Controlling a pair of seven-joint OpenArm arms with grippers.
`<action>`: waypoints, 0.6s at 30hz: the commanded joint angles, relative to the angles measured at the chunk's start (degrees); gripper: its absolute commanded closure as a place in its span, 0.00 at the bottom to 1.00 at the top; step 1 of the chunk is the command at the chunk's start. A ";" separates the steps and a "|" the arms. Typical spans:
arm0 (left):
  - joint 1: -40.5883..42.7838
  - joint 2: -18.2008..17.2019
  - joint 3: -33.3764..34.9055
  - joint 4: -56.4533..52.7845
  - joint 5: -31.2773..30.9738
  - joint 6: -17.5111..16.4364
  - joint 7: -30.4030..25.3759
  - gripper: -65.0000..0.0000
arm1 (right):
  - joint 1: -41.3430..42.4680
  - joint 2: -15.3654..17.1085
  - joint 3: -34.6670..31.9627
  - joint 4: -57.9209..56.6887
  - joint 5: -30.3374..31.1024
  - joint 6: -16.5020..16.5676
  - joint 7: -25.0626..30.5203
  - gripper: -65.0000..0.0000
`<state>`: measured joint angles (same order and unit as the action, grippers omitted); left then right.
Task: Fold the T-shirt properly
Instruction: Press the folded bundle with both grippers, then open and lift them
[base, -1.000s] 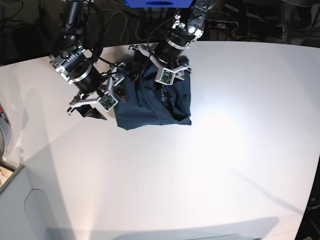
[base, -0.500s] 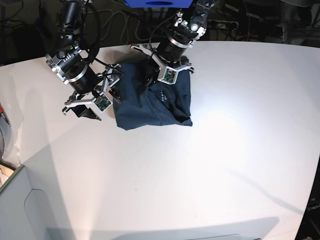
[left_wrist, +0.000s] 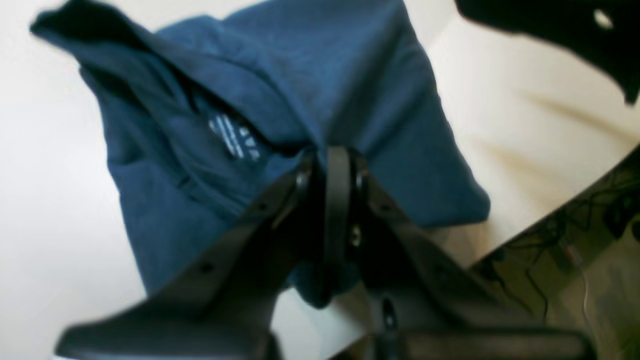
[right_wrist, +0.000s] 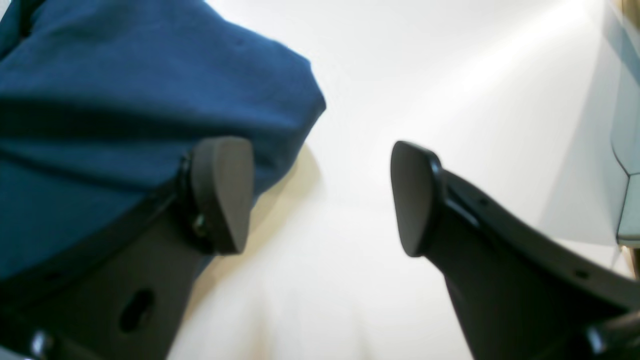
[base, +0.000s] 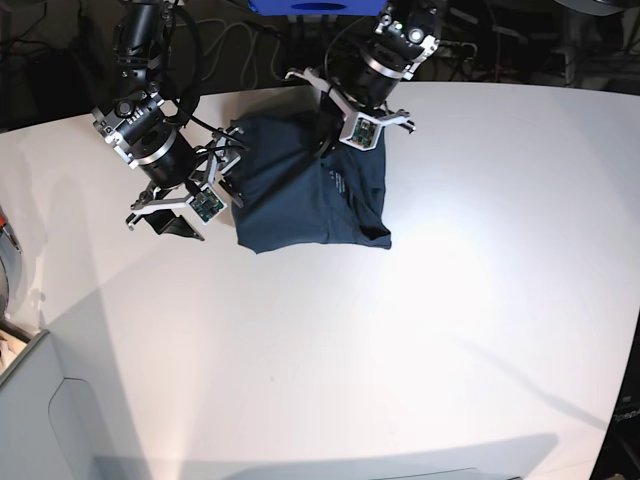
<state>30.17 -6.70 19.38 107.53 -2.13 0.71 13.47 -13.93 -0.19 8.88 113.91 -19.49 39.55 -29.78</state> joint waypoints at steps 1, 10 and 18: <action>0.64 0.15 -0.43 1.18 -0.29 -0.14 -1.47 1.00 | 0.26 -0.03 0.04 0.86 0.63 0.45 1.25 0.37; 1.78 0.33 -0.26 1.35 -0.29 -0.14 -1.83 0.62 | 0.18 -0.21 -0.05 0.86 0.63 0.45 1.25 0.37; 5.21 -0.03 -4.74 9.35 -0.29 -0.14 -2.00 0.48 | -1.85 -0.21 -3.13 1.92 0.63 0.45 1.52 0.37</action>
<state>34.76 -6.57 14.59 115.90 -2.37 0.16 12.43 -16.16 -0.27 5.85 114.34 -19.92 39.59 -29.87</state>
